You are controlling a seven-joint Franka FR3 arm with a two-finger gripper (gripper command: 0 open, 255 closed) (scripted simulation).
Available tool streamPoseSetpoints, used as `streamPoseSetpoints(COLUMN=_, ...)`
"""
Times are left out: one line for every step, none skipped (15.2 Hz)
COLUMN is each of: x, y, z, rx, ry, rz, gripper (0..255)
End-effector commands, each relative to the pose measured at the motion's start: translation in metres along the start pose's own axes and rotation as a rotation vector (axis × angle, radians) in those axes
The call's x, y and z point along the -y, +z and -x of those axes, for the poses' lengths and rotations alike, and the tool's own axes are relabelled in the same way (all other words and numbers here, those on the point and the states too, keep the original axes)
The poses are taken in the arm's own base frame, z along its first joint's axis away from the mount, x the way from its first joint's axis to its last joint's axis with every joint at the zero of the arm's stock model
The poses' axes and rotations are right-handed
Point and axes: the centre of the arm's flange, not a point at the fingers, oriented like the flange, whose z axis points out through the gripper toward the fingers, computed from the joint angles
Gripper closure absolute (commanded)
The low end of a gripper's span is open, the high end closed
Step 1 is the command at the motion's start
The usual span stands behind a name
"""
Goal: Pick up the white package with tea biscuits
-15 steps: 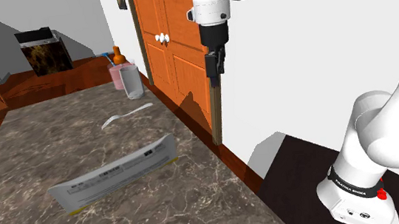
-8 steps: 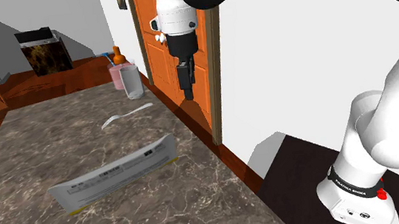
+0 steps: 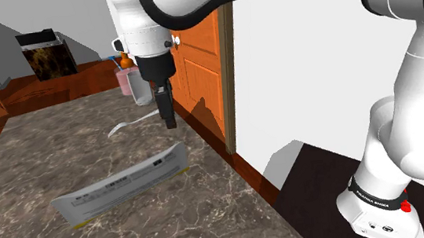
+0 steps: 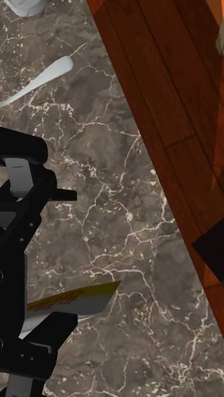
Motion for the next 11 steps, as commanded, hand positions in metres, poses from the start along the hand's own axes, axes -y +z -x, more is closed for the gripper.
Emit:
streamPoseSetpoints(x=0.015, y=0.0, z=-0.02, rx=-0.005, ry=-0.066, rz=-0.002, gripper=0)
streamPoseSetpoints(x=0.024, y=0.001, z=-0.029, rx=-0.008, ry=-0.099, rz=-0.002, gripper=0)
streamPoseSetpoints(x=0.033, y=0.002, z=-0.039, rx=-0.01, ry=-0.131, rz=-0.003, gripper=0)
streamPoseSetpoints(x=0.042, y=0.003, z=-0.048, rx=-0.013, ry=-0.164, rz=-0.004, gripper=0)
streamPoseSetpoints(x=0.051, y=0.003, z=-0.057, rx=-0.015, ry=-0.196, rz=-0.004, gripper=0)
streamPoseSetpoints(x=0.06, y=0.004, z=-0.065, rx=-0.017, ry=-0.229, rz=-0.005, gripper=0)
streamPoseSetpoints(x=0.07, y=0.005, z=-0.073, rx=-0.02, ry=-0.261, rz=-0.005, gripper=0)
streamPoseSetpoints(x=0.08, y=0.006, z=-0.081, rx=-0.022, ry=-0.294, rz=-0.006, gripper=0)
streamPoseSetpoints(x=0.091, y=0.006, z=-0.089, rx=-0.024, ry=-0.326, rz=-0.007, gripper=0)
streamPoseSetpoints(x=0.1, y=0.007, z=-0.095, rx=-0.027, ry=-0.355, rz=-0.007, gripper=0)
streamPoseSetpoints(x=0.1, y=0.012, z=-0.095, rx=-0.027, ry=-0.355, rz=-0.007, gripper=0)
